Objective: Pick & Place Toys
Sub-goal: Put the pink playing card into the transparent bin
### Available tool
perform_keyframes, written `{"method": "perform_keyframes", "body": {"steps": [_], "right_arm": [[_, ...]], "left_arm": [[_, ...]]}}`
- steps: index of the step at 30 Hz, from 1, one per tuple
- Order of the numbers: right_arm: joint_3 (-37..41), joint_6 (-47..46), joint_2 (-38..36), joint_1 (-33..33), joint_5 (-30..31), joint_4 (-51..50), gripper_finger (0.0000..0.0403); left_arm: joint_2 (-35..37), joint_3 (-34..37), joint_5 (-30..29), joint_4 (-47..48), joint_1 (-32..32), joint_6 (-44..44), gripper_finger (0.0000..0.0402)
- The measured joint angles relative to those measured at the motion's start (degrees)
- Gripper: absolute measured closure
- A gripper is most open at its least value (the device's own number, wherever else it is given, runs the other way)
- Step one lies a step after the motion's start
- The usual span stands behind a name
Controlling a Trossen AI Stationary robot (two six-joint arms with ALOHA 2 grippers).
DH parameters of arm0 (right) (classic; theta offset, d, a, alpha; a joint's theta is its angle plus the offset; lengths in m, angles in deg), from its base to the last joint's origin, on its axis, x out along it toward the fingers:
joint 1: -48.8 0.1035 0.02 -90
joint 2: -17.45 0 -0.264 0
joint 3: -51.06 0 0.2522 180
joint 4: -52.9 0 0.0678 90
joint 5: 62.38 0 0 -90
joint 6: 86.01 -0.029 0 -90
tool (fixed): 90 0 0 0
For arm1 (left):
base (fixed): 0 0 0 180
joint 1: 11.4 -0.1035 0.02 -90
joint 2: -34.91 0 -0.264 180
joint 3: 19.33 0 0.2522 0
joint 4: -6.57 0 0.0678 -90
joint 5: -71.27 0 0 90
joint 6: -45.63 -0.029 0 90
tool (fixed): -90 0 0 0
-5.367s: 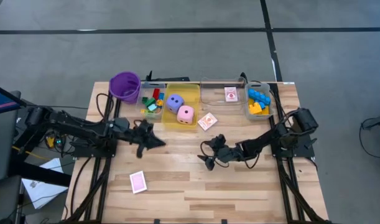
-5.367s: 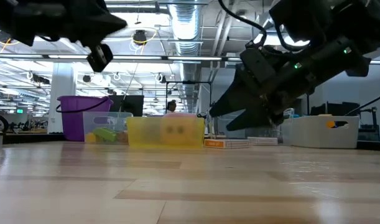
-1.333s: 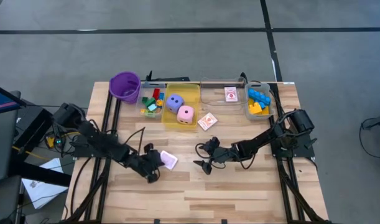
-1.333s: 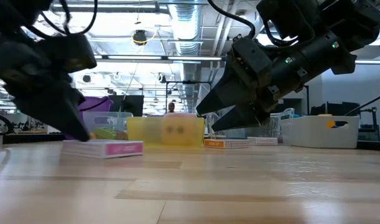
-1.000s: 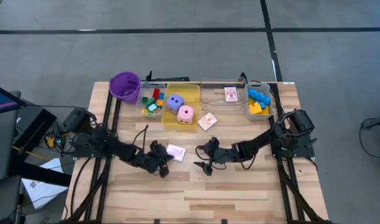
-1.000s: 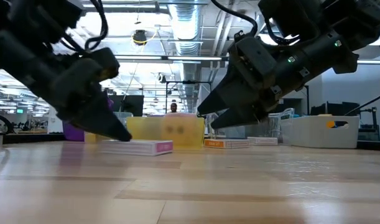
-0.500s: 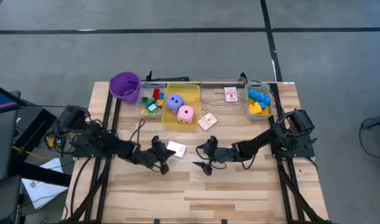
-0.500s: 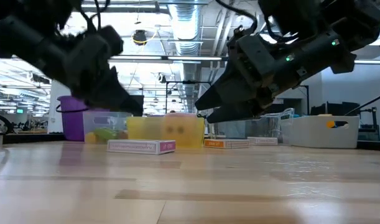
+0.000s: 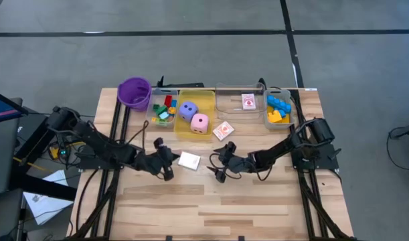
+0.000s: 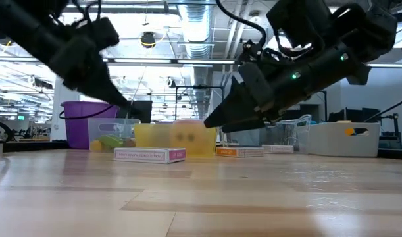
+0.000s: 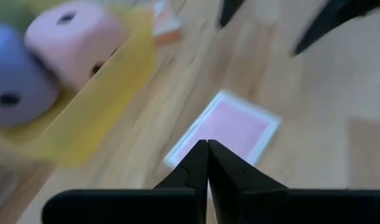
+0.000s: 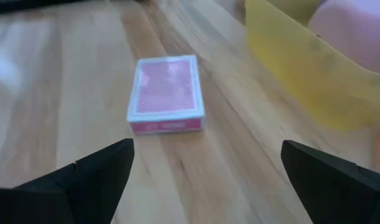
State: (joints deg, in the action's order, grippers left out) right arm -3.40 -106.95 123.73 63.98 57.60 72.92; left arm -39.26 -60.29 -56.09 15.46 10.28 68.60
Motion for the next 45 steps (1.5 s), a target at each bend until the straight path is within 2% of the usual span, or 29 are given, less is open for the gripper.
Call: {"method": "perform_keyframes", "body": {"steps": [6, 10, 16, 23, 31, 45], "right_arm": [[-1.3, 1.5, 4.8, 0.0, 0.1, 3.1, 0.0004], [-4.1, 4.2, 7.4, -0.3, -0.2, 3.5, 0.0004], [-7.9, 9.0, 9.4, -0.4, -0.3, 2.9, 0.0005], [-9.6, 8.8, 11.2, -1.3, -1.0, 2.9, 0.0005], [-10.7, 5.3, 15.2, -3.4, -6.8, 3.5, 0.0005], [-12.9, 5.2, 16.7, -4.0, -8.1, 2.8, 0.0005]], "left_arm": [[-1.8, 1.0, 0.2, 5.4, -3.6, 6.3, 0.0401], [-4.2, 2.7, 4.7, 4.8, -5.4, 10.1, 0.0401], [-9.4, 5.0, 8.5, -3.3, -5.7, 12.6, 0.0401], [-16.0, 5.0, 11.7, -13.9, -5.0, 13.3, 0.0401], [-15.1, 5.0, 15.3, -15.1, -4.4, 13.3, 0.0402], [-15.1, 5.1, 16.6, -16.9, -4.4, 13.3, 0.0401]]}}
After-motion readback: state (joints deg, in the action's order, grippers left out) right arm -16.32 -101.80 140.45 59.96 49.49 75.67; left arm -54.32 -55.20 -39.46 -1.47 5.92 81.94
